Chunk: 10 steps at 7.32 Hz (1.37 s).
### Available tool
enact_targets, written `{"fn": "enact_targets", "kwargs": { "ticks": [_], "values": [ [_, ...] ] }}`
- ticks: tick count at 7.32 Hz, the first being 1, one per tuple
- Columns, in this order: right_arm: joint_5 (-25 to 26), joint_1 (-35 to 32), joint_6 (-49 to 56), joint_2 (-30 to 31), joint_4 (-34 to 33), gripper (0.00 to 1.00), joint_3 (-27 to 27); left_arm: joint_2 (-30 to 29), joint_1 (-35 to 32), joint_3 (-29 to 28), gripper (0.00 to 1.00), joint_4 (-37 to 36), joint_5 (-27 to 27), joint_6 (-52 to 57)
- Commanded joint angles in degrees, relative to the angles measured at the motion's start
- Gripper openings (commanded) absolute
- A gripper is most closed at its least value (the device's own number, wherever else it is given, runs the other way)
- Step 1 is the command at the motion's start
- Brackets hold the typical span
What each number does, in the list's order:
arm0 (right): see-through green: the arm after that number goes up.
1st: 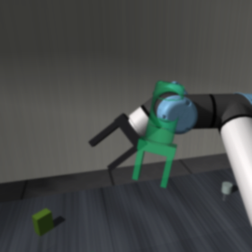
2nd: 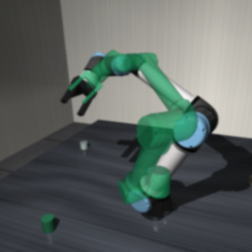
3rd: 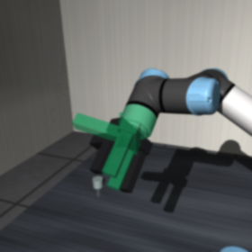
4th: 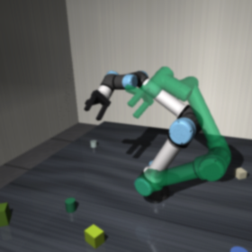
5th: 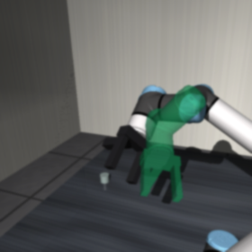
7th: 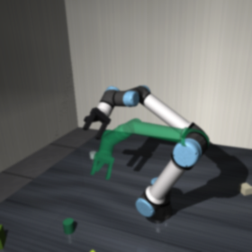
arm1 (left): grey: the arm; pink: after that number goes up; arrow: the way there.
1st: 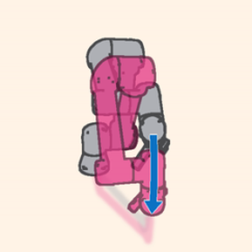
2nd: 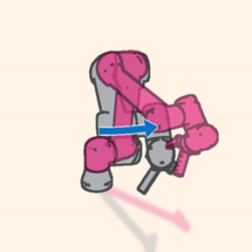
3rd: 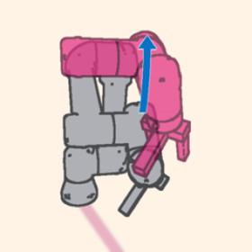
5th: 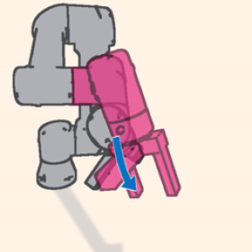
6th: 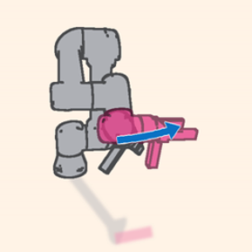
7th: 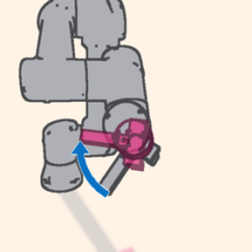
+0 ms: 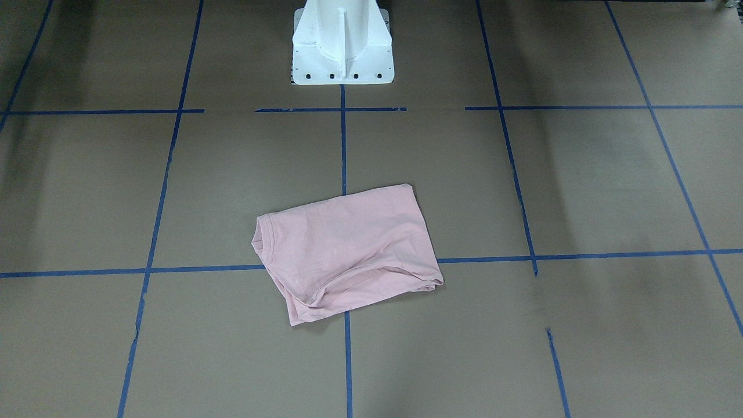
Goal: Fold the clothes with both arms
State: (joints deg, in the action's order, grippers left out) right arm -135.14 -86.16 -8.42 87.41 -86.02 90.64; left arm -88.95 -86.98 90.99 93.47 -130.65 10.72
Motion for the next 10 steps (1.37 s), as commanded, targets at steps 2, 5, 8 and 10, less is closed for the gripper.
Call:
{"fn": "enact_targets", "kwargs": {
  "ticks": [2,5,8,10],
  "values": [
    [0.0,-0.1,0.0,0.7,-0.4,1.0,0.2,0.4,-0.4,-0.1,1.0,0.1,-5.3,-10.7],
    [-0.5,-0.1,0.0,1.4,-0.6,1.0,0.1,0.3,-0.5,0.2,1.0,0.3,-5.3,-13.7],
    [-1.4,-0.1,0.0,1.4,-0.6,1.0,0.1,0.1,-0.5,0.3,1.0,0.3,-5.3,-13.7],
    [-1.5,-0.1,0.0,1.4,-0.6,1.0,0.1,0.1,-0.5,0.3,1.0,0.3,-5.4,-13.7]
  ]
}}
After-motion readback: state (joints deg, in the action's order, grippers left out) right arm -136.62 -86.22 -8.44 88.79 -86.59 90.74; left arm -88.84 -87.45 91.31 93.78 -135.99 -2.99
